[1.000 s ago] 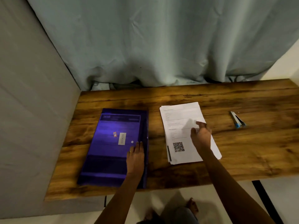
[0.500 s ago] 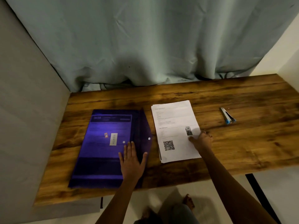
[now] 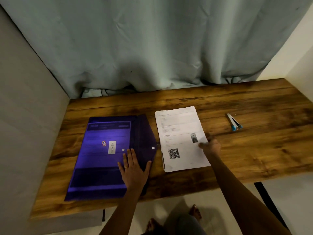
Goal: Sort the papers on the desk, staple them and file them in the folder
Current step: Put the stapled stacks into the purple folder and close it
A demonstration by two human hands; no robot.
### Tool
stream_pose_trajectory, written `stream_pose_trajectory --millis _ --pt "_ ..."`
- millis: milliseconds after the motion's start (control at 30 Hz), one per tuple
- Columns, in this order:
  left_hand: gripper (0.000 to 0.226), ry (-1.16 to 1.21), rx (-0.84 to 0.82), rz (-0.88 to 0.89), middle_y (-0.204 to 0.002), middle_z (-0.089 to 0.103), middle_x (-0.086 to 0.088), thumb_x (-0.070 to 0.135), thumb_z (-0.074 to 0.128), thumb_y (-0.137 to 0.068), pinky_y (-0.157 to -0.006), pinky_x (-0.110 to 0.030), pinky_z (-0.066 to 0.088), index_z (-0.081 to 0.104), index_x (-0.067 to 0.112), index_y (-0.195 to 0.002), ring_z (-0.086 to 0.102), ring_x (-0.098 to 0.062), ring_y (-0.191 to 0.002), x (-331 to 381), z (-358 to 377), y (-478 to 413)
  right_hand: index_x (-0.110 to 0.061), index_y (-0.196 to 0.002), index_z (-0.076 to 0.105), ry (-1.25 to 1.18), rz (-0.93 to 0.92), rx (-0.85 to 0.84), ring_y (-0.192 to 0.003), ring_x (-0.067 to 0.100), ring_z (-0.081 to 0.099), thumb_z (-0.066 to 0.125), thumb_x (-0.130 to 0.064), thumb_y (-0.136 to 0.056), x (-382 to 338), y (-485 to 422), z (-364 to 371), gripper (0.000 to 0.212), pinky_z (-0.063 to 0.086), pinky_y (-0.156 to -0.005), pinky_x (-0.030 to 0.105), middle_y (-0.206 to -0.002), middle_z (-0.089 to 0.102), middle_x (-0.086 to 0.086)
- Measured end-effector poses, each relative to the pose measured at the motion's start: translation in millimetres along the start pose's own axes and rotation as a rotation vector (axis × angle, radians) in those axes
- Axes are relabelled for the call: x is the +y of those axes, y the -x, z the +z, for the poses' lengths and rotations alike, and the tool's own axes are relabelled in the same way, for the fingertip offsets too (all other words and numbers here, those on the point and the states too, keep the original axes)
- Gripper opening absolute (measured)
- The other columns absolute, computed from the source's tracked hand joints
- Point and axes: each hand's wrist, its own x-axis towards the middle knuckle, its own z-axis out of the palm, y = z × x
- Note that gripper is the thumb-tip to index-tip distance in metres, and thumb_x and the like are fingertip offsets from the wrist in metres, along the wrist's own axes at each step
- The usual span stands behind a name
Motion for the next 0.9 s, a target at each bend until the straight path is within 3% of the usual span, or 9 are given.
stream_pose_trajectory --millis 200,400,633,767,833,900 --pt "0.107 0.013 0.015 -0.001 -0.160 0.007 -0.007 0.081 0.001 -0.069 -0.112 -0.047 -0.011 0.001 0.014 -0.152 0.004 -0.027 -0.147 1 2 -1 -0.003 -0.118 0.058 -0.142 0.050 0.024 -0.105 0.029 0.060 0.068 -0.014 -0.084 -1 2 -7 0.037 0.049 -0.077 0.033 -0.117 0.062 0.015" --pt "0.107 0.008 0.017 -0.011 -0.160 0.009 -0.007 0.081 0.001 -0.069 -0.112 -0.047 -0.010 0.002 0.014 -0.152 0.005 -0.027 -0.147 2 2 -1 -0.004 -0.112 0.062 -0.180 -0.023 0.028 -0.094 0.020 0.059 0.068 -0.015 -0.085 0 0 -23 0.030 0.044 -0.073 0.028 -0.106 0.064 0.008" --pt "0.108 -0.004 0.013 -0.015 -0.160 0.006 -0.007 0.081 -0.002 -0.067 -0.113 -0.047 -0.008 -0.001 0.013 -0.152 0.002 -0.027 -0.147 3 0 0 -0.017 -0.092 0.057 -0.244 -0.137 -0.159 -0.092 0.022 0.054 0.064 -0.009 -0.087 -5 -3 -47 0.012 0.042 -0.073 0.031 -0.098 0.058 0.006" --pt "0.104 0.007 0.006 -0.020 -0.160 0.003 -0.007 0.083 0.012 -0.076 -0.114 -0.048 -0.008 -0.003 0.013 -0.152 -0.001 -0.026 -0.147 4 -3 0 -0.002 -0.110 0.062 -0.318 -0.075 -0.221 -0.085 0.019 0.056 0.062 -0.005 -0.088 -16 0 -57 0.022 0.038 -0.057 0.020 -0.096 0.060 0.003" --pt "0.099 0.015 -0.009 -0.028 -0.161 0.001 -0.006 0.078 0.025 -0.083 -0.115 -0.049 -0.007 -0.005 0.014 -0.152 -0.003 -0.026 -0.147 5 -4 0 -0.001 -0.112 0.061 -0.431 -0.031 -0.232 -0.092 0.020 0.058 0.063 -0.002 -0.086 -24 2 -60 0.025 0.040 -0.058 0.020 -0.093 0.062 0.001" --pt "0.099 0.030 -0.010 -0.033 -0.160 -0.001 -0.006 0.078 0.025 -0.082 -0.114 -0.048 -0.009 -0.005 0.014 -0.152 -0.003 -0.026 -0.147 5 -6 0 -0.001 -0.120 0.055 -0.512 0.001 -0.236 -0.099 0.021 0.056 0.063 -0.001 -0.086 -33 4 -59 0.035 0.046 -0.069 0.025 -0.104 0.061 0.004"
